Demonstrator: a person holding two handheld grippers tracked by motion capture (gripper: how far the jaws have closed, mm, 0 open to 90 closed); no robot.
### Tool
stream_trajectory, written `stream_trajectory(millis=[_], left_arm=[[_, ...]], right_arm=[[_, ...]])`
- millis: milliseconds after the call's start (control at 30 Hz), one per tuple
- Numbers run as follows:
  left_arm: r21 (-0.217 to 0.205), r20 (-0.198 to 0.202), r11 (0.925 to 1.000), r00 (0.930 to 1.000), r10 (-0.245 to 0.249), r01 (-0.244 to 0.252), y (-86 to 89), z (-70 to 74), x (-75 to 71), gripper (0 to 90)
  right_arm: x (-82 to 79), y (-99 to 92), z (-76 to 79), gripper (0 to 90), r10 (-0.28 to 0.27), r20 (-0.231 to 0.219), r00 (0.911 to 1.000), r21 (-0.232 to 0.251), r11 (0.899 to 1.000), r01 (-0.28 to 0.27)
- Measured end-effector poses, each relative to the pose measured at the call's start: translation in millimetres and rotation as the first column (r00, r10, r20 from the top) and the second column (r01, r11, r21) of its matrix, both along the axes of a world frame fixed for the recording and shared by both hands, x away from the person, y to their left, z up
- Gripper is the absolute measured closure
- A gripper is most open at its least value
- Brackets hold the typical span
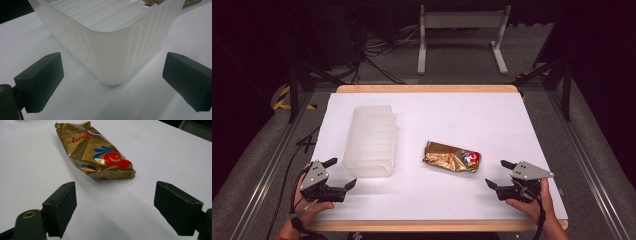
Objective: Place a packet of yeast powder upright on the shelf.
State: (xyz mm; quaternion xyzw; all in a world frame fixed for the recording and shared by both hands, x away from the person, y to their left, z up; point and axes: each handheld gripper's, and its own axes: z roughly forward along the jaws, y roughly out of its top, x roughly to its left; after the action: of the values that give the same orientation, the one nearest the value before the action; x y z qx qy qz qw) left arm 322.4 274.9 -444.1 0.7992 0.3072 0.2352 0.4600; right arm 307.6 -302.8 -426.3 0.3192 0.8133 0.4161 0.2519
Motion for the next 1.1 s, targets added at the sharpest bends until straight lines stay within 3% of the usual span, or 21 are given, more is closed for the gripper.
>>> stream_trajectory(millis=[367,500,633,767,800,1100], left_arm=[[0.003,-0.001,0.9999,0.9999,-0.011,0.011,0.8,-1.6,-2.0,4.3],[0.018,-0.006,0.9997,0.9998,-0.018,0.018,-1.0,-2.5,-1.3,4.3],[0.021,-0.015,0.9997,0.9998,-0.013,0.013,-0.8,-3.2,-1.5,4.3],[0.022,-0.015,0.9997,0.9998,-0.015,0.015,-1.4,-3.4,-2.0,4.3],[0.024,-0.019,0.9996,0.9997,-0.014,0.015,-1.5,-3.7,-2.0,4.3],[0.029,-0.014,0.9993,0.9997,-0.021,0.022,-0.8,-3.6,-2.9,4.4]], right_arm=[[7.3,0.8,-2.7,27.5,-0.016,-0.052,0.9985,0.031,0.999,0.018],[16.9,3.7,5.8,34.2,-0.033,-0.065,0.9974,0.077,0.996,0.038],[26.7,6.1,9.7,34.4,-0.051,-0.077,0.9957,0.096,0.994,0.058],[37.8,10.2,11.4,34.9,-0.07,-0.105,0.992,0.118,0.99,0.083],[45.1,15.3,10.6,35.2,-0.07,-0.137,0.9881,0.142,0.986,0.09],[62.0,38.0,0.2,32.2,-0.073,-0.21,0.9749,0.09,0.992,0.094]])
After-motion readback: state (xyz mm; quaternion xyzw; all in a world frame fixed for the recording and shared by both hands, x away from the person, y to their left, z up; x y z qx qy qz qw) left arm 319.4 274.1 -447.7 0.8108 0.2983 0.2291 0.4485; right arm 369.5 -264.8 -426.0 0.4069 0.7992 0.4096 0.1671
